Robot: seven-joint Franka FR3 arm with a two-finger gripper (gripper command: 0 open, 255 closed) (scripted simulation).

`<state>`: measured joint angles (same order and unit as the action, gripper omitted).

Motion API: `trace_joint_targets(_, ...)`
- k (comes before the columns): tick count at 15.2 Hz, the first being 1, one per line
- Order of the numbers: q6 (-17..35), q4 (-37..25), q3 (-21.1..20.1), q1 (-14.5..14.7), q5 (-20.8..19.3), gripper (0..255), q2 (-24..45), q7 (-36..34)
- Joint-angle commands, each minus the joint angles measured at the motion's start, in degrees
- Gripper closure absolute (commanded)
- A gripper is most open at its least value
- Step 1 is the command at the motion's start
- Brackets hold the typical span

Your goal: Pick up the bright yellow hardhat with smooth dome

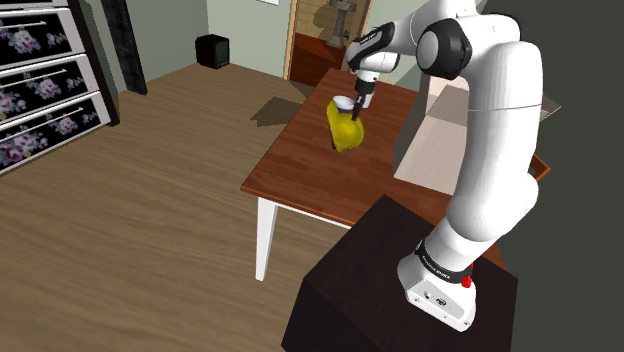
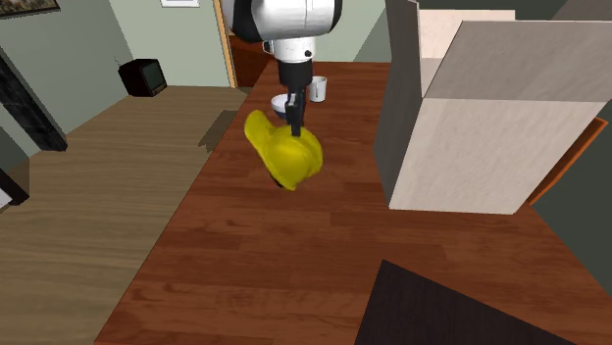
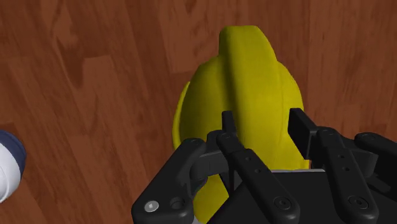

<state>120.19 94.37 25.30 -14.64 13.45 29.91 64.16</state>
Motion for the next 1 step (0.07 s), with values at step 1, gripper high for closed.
trace_joint_targets(1,-0.5,-0.5,0.1,0.0,-0.1,255,-0.1,0.0)
